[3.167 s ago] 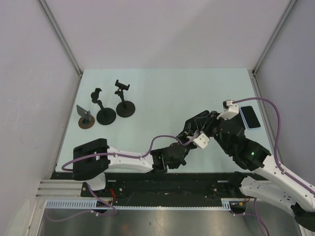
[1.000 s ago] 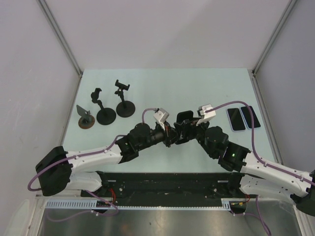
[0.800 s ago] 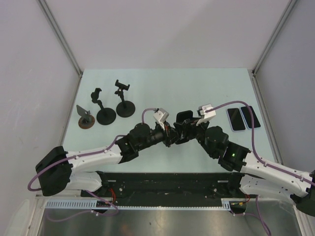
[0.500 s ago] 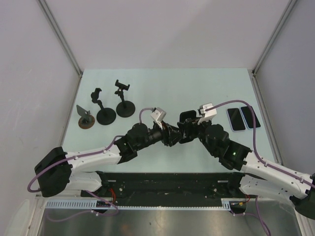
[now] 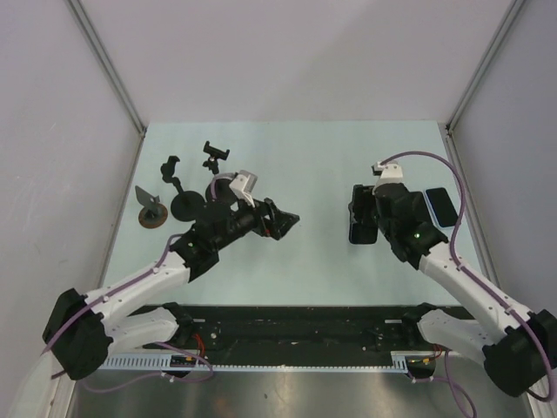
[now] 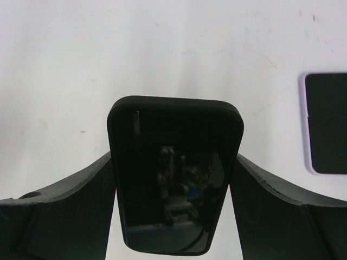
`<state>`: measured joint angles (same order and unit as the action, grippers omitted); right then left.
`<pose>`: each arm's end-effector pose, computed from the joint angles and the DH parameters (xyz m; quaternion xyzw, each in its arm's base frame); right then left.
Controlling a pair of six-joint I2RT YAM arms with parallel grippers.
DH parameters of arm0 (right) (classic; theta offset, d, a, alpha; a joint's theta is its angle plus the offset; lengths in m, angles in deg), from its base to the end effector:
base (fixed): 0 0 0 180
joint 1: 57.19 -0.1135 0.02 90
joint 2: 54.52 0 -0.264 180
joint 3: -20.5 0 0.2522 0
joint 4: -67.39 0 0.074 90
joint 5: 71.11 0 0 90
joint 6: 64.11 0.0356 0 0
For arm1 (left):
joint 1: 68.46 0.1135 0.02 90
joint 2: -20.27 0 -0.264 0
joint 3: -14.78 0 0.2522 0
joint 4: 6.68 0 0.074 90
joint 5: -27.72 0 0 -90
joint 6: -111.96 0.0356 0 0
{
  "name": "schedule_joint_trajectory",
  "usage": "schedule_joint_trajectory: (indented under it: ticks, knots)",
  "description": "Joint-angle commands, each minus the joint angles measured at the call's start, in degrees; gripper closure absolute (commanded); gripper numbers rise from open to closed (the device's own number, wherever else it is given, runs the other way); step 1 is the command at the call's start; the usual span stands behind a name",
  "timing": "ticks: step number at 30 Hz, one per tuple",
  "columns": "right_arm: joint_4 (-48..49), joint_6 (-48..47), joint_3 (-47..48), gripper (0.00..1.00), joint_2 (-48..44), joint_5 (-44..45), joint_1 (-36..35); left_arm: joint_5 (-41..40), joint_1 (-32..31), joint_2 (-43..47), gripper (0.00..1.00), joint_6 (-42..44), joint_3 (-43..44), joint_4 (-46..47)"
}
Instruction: Remove the phone from the phone stand
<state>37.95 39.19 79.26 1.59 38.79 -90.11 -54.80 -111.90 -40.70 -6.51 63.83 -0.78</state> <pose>0.1918 0.1098 0.2959 -0.0537 0.8420 0.0672 0.5325 0.1764 -0.1734 0.2808 0.1399 0.7297 -0.4312 0.5119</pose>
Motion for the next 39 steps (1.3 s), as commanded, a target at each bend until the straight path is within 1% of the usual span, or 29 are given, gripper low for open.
schedule_joint_trajectory:
  ticks: [1, 2, 4, 5, 7, 8, 10, 11, 14, 16, 18, 19, 20, 26, 31, 34, 36, 37, 38, 39]
  knots:
    - [-0.67, 0.15, 4.23, 1.0, 4.69, -7.94, 7.42, 5.07, 5.72, 4.35, 0.0, 2.88, 5.84, -16.83]
    - [-0.75, -0.2, 4.23, 1.0, 6.18, -8.03, 9.88, 6.39, 8.26, 5.59, 0.0, 3.41, 6.45, -18.07]
    - [-0.58, -1.52, 4.49, 1.0, 10.49, -8.21, 12.0, 10.51, 11.26, 9.18, 0.0, 3.77, 6.9, -21.57]
    - [-0.4, -1.96, 4.58, 1.0, 11.81, -8.21, 14.27, 12.1, 14.32, 10.25, 0.0, 3.95, 8.12, -22.9]
    - [0.56, -3.71, 4.75, 1.0, 15.33, -8.3, 15.87, 14.56, 16.45, 13.23, 0.0, 6.4, 9.97, -27.55]
    - [1.17, -4.24, 4.84, 1.0, 16.29, -7.17, 16.83, 14.31, 17.42, 14.12, 0.0, 9.45, 12.06, -30.96]
    - [2.84, -5.99, 5.1, 1.0, 19.71, -5.85, 17.37, 11.6, 17.86, 15.53, 0.0, 12.81, 14.1, -34.5]
    - [3.37, -6.79, 5.54, 1.0, 21.12, -5.4, 17.46, 10.54, 18.13, 16.57, 0.0, 16.48, 15.67, -36.78]
    - [4.34, -10.91, 7.56, 1.0, 26.57, -5.65, 19.12, 4.83, 18.3, 19.21, 0.0, 20.9, 14.64, -36.89]
    - [6.53, -13.2, 8.27, 1.0, 29.56, -6.45, 21.67, 3.33, 18.3, 20.27, 0.0, 21.61, 13.41, -36.36]
    - [8.99, -15.93, 8.53, 1.0, 30.8, -11.45, 23.6, 1.92, 18.57, 21.59, 0.0, 22.05, 11.74, -34.26]
    - [9.7, -17.15, 8.79, 1.0, 31.42, -12.33, 24.83, 1.66, 19.7, 21.94, 0.0, 22.05, 10.69, -34.25]
    - [10.05, -20.39, 9.23, 1.0, 32.99, -12.95, 25.02, -0.26, 19.8, 22.29, 0.0, 22.4, 10.16, -34.34]
    - [8.03, -29.81, 13.63, 1.0, 40.11, -14.01, 26.16, -3.53, 19.8, 26.43, 0.0, 23.9, 8.22, -34.07]
    - [8.39, -31.84, 14.07, 1.0, 43.72, -14.19, 27.65, -6.17, 19.8, 27.74, 0.0, 24.08, 7.52, -34.07]
    - [8.21, -31.14, 14.16, 1.0, 45.3, -16.47, 29.06, -7.05, 19.8, 27.92, 0.0, 23.9, 7.43, -34.07]
    - [8.3, -30.62, 14.24, 0.97, 46.27, -17.26, 29.41, -7.31, 19.8, 28.01, 0.0, 23.9, 7.43, -33.99]
    - [8.04, -30.61, 14.33, 0.95, 46.62, -17.53, 29.41, -7.31, 19.8, 27.92, 0.0, 23.81, 7.25, -34.07]
    - [7.51, -30.44, 14.51, 0.9, 46.97, -16.48, 29.32, -7.31, 19.8, 27.92, 0.0, 23.81, 7.34, -33.99]
    - [6.64, -30.09, 15.12, 0.89, 47.5, -16.21, 29.32, -7.31, 19.8, 27.92, 0.0, 23.81, 7.25, -33.99]
